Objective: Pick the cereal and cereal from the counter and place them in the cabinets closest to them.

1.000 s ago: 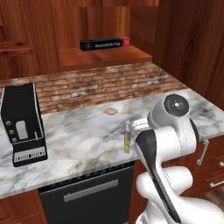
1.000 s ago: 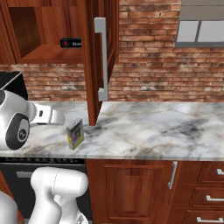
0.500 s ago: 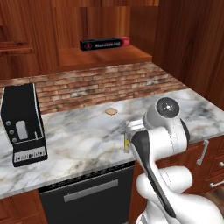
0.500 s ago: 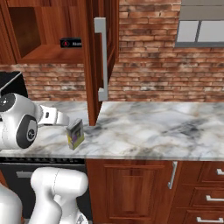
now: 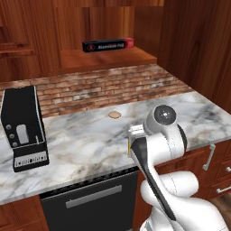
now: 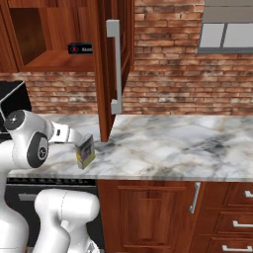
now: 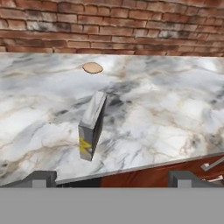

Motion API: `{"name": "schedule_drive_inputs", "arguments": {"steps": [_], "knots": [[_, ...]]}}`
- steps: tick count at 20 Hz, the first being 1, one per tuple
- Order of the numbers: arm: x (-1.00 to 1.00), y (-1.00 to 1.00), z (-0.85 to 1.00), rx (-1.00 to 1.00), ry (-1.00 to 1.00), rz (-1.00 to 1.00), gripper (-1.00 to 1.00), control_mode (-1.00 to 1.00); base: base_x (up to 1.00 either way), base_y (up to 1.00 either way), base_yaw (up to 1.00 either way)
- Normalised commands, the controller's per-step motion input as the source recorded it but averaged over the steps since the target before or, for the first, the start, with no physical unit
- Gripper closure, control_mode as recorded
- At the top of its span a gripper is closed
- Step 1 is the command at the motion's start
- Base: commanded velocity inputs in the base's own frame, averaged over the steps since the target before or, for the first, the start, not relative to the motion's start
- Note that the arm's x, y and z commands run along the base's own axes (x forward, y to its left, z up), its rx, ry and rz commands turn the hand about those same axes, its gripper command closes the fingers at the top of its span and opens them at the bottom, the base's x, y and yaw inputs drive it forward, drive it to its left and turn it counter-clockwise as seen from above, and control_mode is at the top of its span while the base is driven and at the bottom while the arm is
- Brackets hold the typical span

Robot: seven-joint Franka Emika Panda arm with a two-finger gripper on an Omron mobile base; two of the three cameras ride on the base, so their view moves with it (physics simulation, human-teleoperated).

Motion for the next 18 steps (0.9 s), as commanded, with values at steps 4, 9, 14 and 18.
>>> {"name": "schedule_drive_inputs", "arguments": {"steps": [4,9,14,18], "knots": [[0.26,-0.02,-0.26,0.00,0.00,-0.03,-1.00,-1.00,0.00,0.00,0.00],[0.29,0.00,-0.27,0.00,0.00,-0.03,-1.00,-1.00,0.00,0.00,0.00],[0.28,0.00,-0.30,0.00,0.00,-0.04,-1.00,-1.00,0.00,0.00,0.00],[0.28,0.00,-0.33,0.00,0.00,-0.04,-1.00,-1.00,0.00,0.00,0.00]]}}
